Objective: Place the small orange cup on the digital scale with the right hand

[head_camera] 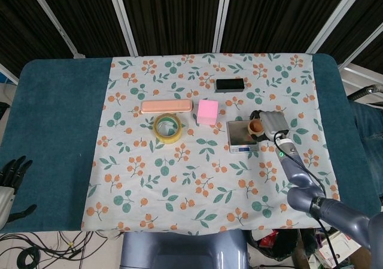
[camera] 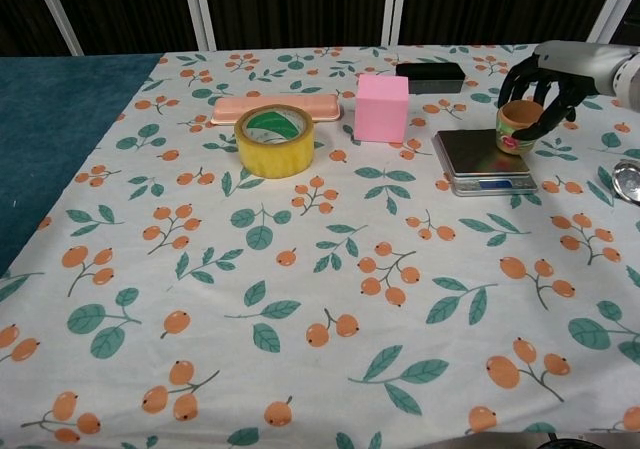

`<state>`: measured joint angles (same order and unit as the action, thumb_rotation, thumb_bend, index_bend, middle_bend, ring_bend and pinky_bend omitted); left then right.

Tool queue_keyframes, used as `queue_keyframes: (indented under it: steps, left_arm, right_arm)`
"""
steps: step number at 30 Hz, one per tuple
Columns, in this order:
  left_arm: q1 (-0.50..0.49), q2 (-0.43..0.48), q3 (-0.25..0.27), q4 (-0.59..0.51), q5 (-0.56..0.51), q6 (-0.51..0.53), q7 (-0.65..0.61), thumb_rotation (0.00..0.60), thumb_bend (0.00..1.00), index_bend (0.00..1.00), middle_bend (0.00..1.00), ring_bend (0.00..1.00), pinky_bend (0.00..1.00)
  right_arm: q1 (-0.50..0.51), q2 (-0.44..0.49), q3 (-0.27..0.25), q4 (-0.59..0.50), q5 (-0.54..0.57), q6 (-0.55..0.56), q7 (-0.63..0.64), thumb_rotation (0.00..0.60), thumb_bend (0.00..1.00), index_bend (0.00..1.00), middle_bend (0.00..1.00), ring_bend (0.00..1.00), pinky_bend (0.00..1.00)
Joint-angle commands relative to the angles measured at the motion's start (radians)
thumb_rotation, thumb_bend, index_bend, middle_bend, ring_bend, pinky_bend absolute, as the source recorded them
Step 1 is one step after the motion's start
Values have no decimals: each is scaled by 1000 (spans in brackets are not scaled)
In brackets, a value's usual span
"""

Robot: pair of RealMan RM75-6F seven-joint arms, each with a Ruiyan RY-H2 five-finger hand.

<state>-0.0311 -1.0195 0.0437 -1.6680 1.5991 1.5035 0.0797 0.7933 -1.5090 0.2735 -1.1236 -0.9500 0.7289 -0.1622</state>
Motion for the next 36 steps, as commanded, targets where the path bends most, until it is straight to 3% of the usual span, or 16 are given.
queue_keyframes:
  steps: [1,6,10,12,15,17,20,25,33,36]
  left_arm:
    - [1,0,0,0,1,1,0,600,125,31,0,0,216]
    - [0,0,0,1,0,0,-1,600,125,31,0,0,220]
    - [0,1,0,0,0,0,-1,600,126,31,0,0,222]
    - [0,1,0,0,1,0,0,600,125,31,0,0,224]
    - [1,1,0,0,0,1,-1,600,125,31,0,0,225]
    - [0,1,0,0,0,0,-1,600,125,31,0,0,226]
    - [0,2,0,0,-2,-2,0,600,125,31,0,0,229]
    - [-1,3,1,-2,-3,-4,1,600,125,31,0,0,231]
    - [-1,4,1,-3,-3,-5,4,600,125,31,0,0,231]
    - [0,4,1,-3,-1,-3,5,600,125,31,0,0,231]
  right_arm:
    - [3,-8,-2,9,-8,2,6,600,488,394,479,588,621]
    - [3,-13,17,2,-10,9,48,600,487,388,477,588,621]
    - [6,-13,11,0,-10,-8,54,600,475,322,461,588,621]
    - [9,-15,7,-1,-11,-13,53,600,423,267,437,578,619]
    - [11,-18,8,-6,-14,-12,58,600,253,199,353,526,592]
    - [12,-17,11,-14,-13,-16,68,600,134,167,238,420,531]
    - [14,-8,9,-29,-6,-40,76,600,59,135,85,271,453]
    - [16,3,10,-50,-3,-42,81,600,24,99,6,216,390]
    - [-3,34,29,-114,-1,-1,111,600,23,97,0,179,311]
    - [-38,81,19,-185,-35,74,93,600,23,84,0,175,285]
